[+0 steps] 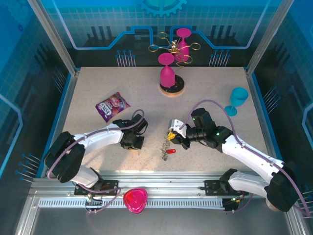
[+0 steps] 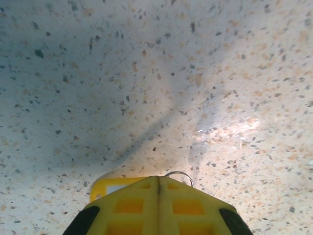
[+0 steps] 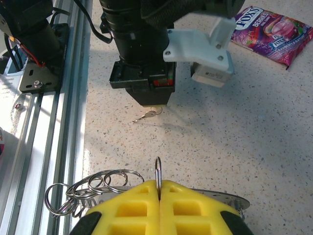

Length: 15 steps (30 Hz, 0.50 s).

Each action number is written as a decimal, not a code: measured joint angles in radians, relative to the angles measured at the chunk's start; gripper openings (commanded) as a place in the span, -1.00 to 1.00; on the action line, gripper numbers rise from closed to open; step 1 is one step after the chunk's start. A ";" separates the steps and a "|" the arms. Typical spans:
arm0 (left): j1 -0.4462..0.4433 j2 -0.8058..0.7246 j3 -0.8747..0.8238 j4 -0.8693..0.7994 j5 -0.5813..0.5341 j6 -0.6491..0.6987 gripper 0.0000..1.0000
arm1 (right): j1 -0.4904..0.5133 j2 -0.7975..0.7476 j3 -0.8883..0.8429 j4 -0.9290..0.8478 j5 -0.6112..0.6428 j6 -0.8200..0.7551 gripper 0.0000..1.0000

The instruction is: Put the keys on the keyring

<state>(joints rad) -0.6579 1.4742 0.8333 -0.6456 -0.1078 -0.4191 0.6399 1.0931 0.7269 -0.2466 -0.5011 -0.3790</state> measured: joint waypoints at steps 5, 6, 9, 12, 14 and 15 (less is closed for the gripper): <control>0.000 -0.027 0.000 0.000 -0.040 -0.009 -1.00 | 0.000 0.000 0.000 0.000 0.000 0.000 -1.00; 0.000 -0.027 0.000 0.000 -0.053 -0.016 -1.00 | 0.000 0.000 0.000 0.000 0.000 0.000 -1.00; 0.000 -0.017 0.000 0.003 -0.100 -0.035 -1.00 | 0.000 0.000 0.000 0.000 0.000 0.000 -1.00; 0.002 0.021 0.000 0.016 -0.159 -0.061 -1.00 | 0.000 0.000 0.000 0.000 0.000 0.000 -1.00; 0.001 0.046 0.002 0.027 -0.191 -0.079 -1.00 | 0.000 0.000 0.000 0.000 0.000 0.000 -1.00; 0.001 0.056 0.002 0.033 -0.205 -0.084 -0.90 | 0.000 0.000 0.001 -0.001 0.000 0.000 -1.00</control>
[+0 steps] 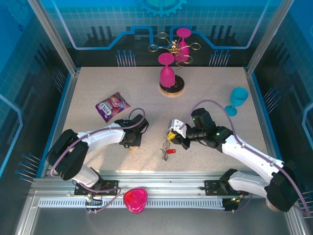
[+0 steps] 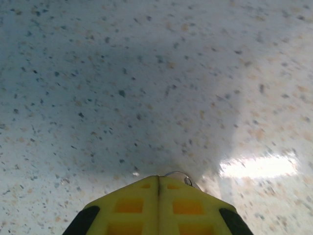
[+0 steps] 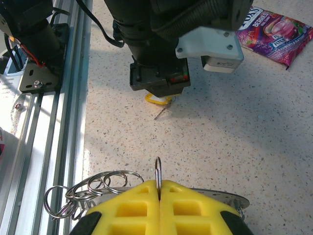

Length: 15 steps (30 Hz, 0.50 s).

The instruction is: Put the keys on the keyring

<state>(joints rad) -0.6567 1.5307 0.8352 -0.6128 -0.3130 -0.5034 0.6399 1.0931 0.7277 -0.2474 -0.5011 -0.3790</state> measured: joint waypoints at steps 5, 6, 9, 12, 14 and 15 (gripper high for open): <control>0.000 0.006 0.000 0.020 -0.038 -0.026 -0.23 | 0.000 0.000 0.000 0.000 0.000 0.000 -1.00; 0.000 0.005 0.000 0.021 -0.042 -0.027 -0.18 | 0.000 0.000 0.000 0.000 0.000 0.000 -1.00; 0.004 -0.010 0.000 0.021 -0.046 -0.034 -0.10 | 0.000 0.000 0.000 0.000 0.000 0.000 -1.00; 0.023 -0.034 -0.003 0.033 -0.018 -0.048 -0.08 | 0.000 0.000 0.000 0.000 0.000 0.000 -1.00; 0.044 -0.040 -0.011 0.055 0.011 -0.056 -0.08 | 0.000 0.000 0.000 0.000 0.000 0.000 -1.00; 0.052 -0.040 -0.016 0.065 0.027 -0.058 -0.07 | 0.000 0.000 0.000 0.000 0.000 0.000 -1.00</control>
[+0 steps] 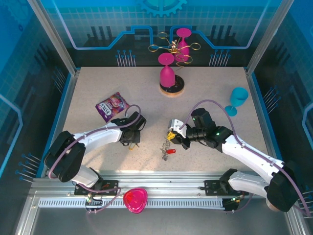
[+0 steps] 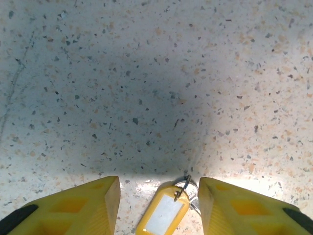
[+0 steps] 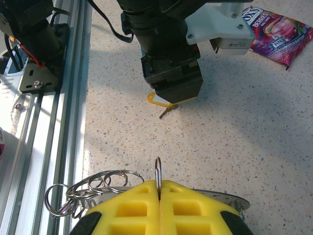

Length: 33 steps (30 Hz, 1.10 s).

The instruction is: Put the keys on the keyring

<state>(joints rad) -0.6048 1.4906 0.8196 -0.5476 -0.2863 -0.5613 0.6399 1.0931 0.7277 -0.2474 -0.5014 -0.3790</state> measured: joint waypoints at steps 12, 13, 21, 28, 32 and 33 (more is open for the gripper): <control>0.006 0.001 -0.004 0.031 0.108 0.033 -0.28 | 0.000 0.000 0.000 -0.001 0.000 0.000 -1.00; 0.006 0.002 -0.004 0.029 0.108 0.037 -0.30 | 0.000 0.000 0.000 -0.001 0.000 0.000 -1.00; 0.006 0.034 -0.004 0.030 0.112 0.041 -0.44 | 0.000 0.000 0.000 -0.007 0.000 0.000 -1.00; 0.006 0.043 -0.003 0.029 0.111 0.048 -0.49 | 0.000 0.000 0.000 -0.007 0.000 0.000 -1.00; 0.006 0.064 0.007 0.026 0.108 0.070 -0.54 | 0.000 0.000 0.000 -0.007 0.000 0.000 -1.00; 0.006 0.069 0.011 0.025 0.108 0.073 -0.55 | 0.000 0.000 0.000 -0.007 0.000 0.000 -1.00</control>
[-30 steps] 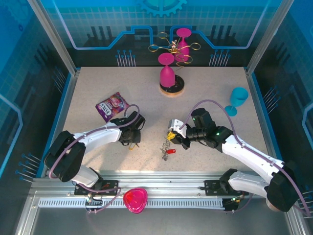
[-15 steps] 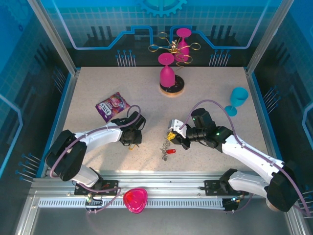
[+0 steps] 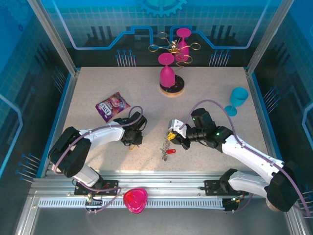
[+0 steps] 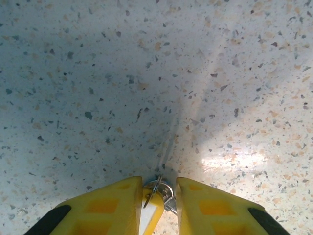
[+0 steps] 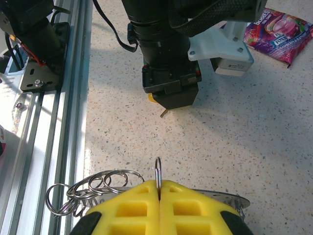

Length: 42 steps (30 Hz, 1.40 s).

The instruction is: Put the keys on the keyring

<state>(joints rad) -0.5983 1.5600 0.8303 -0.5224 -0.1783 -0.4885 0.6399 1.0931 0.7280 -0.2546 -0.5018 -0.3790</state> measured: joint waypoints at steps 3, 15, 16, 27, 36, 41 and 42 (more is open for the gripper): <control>0.000 0.010 0.008 -0.003 0.000 0.015 -0.59 | 0.000 0.000 0.000 0.000 0.000 0.000 -1.00; 0.000 0.016 0.015 -0.008 -0.015 0.041 -0.72 | 0.000 0.000 0.000 0.000 -0.003 0.000 -1.00; 0.000 0.019 0.017 -0.008 -0.016 0.043 -0.73 | 0.000 0.000 0.000 0.000 -0.003 0.000 -1.00; 0.000 0.027 0.020 -0.014 -0.027 0.054 -0.98 | 0.000 0.000 0.000 0.000 -0.004 0.000 -1.00; 0.000 -0.119 0.018 0.027 -0.025 0.078 -1.00 | 0.000 0.000 0.002 -0.008 -0.011 0.000 -1.00; 0.000 -0.262 -0.030 0.137 0.056 0.080 -1.00 | 0.000 0.002 0.004 -0.015 -0.027 0.000 -1.00; 0.000 -0.285 -0.040 0.159 0.077 0.080 -1.00 | 0.000 0.003 0.005 -0.016 -0.029 0.000 -1.00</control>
<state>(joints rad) -0.5983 1.2755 0.7902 -0.3637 -0.1017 -0.4084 0.6403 1.0966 0.7326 -0.2707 -0.5312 -0.3786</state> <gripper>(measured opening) 0.047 0.057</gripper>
